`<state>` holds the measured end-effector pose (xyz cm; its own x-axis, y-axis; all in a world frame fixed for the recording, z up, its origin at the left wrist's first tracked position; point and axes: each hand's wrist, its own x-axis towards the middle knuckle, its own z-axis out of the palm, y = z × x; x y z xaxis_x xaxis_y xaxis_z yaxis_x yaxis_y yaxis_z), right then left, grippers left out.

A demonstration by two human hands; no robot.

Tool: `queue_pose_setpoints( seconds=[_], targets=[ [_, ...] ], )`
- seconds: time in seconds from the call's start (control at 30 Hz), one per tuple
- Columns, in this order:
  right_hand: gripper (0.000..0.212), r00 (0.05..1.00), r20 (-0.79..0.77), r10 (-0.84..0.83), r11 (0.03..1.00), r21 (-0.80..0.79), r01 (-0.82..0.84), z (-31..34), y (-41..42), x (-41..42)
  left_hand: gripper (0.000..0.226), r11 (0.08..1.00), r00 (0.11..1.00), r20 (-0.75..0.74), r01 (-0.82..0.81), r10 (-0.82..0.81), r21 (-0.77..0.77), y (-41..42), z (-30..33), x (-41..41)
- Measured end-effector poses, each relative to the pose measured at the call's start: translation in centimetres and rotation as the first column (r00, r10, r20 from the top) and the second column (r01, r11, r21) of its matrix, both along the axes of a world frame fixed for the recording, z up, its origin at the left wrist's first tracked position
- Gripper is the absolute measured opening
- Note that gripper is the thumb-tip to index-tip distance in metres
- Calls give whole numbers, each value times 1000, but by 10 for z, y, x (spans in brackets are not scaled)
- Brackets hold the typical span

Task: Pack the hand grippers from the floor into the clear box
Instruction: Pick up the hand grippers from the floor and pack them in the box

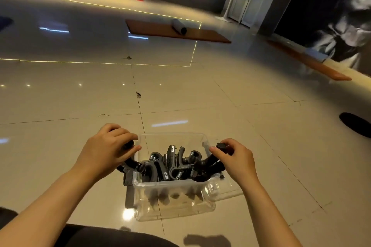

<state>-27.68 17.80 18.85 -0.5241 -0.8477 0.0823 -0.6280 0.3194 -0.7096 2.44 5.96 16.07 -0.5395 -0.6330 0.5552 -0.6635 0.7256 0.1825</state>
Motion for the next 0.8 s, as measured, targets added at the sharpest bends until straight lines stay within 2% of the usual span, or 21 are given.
queue_pose_setpoints(
  seconds=[0.17, 0.27, 0.33, 0.4, 0.47, 0.63, 0.7, 0.8],
  targets=[
    [19, 991, 44, 125, 990, 59, -128, -12, -33, -41, 43, 999, 997, 61, -39, 38, 19, 12, -10, -35],
    [17, 977, 34, 213, 974, 77, -215, -19, -63, -60, 24, 998, 991, 129, -34, 40, -47, 14, 6, -60],
    [14, 961, 18, 277, 954, 115, -277, -31, -86, -68, 27, 996, 983, 178, -20, 35, -88, 12, 20, -71],
    [15, 935, -16, 355, 920, 182, -346, -47, -106, -69, 38, 997, 976, 216, -24, 40, -75, 9, 28, -78],
    [16, 915, -45, 400, 895, 232, -380, -64, -123, -67, 36, 999, 970, 240, -38, 43, -26, 3, 21, -80],
    [12, 936, -101, 337, 929, 198, -313, -97, -152, -70, 29, 993, 935, 355, -18, -23, 114, -27, -14, -73],
    [10, 928, -185, 324, 930, 244, -276, -109, -155, -68, 28, 992, 925, 375, 20, -67, 128, -34, -22, -69],
    [18, 869, -383, 313, 938, 269, -220, -131, -153, -63, 40, 989, 936, 336, 66, -108, 134, -38, -28, -70]
  ],
)
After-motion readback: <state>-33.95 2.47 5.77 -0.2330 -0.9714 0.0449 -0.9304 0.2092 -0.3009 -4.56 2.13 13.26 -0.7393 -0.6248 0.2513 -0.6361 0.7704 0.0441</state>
